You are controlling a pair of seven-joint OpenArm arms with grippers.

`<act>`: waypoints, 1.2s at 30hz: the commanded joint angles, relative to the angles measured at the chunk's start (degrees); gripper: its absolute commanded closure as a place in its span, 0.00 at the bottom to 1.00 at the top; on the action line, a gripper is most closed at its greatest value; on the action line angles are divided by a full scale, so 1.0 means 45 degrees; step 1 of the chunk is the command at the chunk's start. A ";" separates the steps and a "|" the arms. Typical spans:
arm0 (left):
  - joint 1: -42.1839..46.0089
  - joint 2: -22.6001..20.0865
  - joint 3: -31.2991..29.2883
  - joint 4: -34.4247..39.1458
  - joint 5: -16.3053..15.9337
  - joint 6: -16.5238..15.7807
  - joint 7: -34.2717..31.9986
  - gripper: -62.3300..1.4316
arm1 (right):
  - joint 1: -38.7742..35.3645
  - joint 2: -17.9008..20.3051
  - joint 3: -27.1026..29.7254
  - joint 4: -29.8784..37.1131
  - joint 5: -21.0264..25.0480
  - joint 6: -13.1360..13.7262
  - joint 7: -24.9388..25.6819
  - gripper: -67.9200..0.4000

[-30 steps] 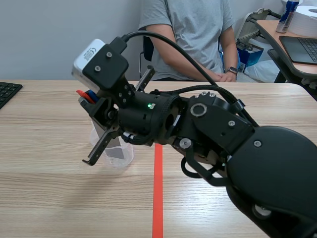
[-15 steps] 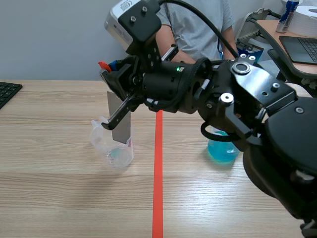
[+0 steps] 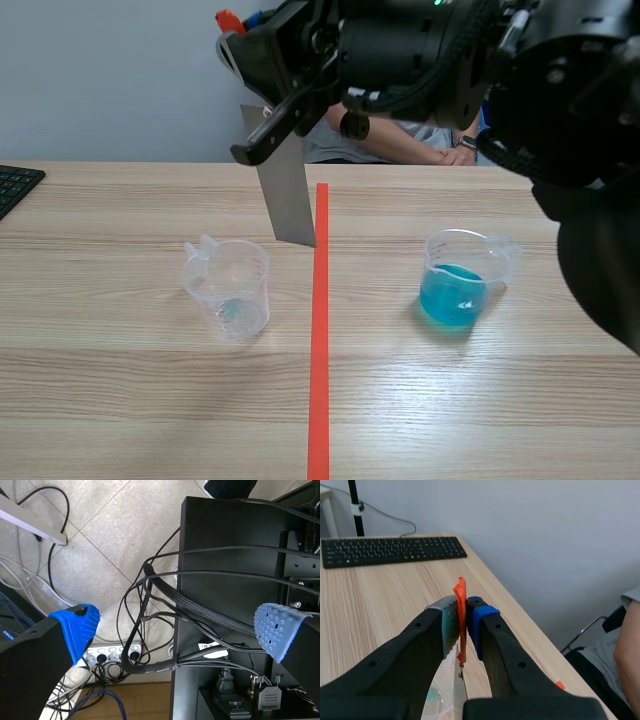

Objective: Do the redox reaction experiment.
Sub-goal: 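Move the plate over the blue solution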

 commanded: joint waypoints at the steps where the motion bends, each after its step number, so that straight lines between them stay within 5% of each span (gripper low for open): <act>1: 0.0063 -0.0010 -0.0005 0.0185 -0.0024 -0.0165 -0.0136 0.00 | 0.0277 0.0486 0.0194 0.0296 0.0398 -0.0053 0.0073 0.97; 13: 0.0063 -0.0010 -0.0005 0.0185 -0.0029 -0.0398 -0.0136 0.00 | 0.0204 0.3589 0.1972 0.0486 0.3254 -0.0053 0.0277 0.97; 18: 0.0068 -0.0015 -0.0039 0.0185 -0.0029 -0.0175 -0.0121 0.45 | -0.0209 0.5149 0.2905 0.0486 0.4269 -0.0039 0.0869 0.97; 21: 0.0068 -0.0010 -0.0039 0.0185 -0.0029 0.0000 -0.0117 0.63 | -0.0622 0.5979 0.3483 0.0486 0.4707 0.0243 0.1326 0.97; 28: 0.0068 -0.0015 -0.0039 0.0180 -0.0029 -0.0005 -0.0112 0.89 | -0.1700 0.7766 0.4580 0.0486 0.5017 0.0379 0.2545 0.97; 36: 0.0068 -0.0010 -0.0039 0.0180 -0.0029 -0.0010 -0.0068 0.90 | -0.2327 0.9296 0.4745 0.0427 0.5304 0.0374 0.3599 0.97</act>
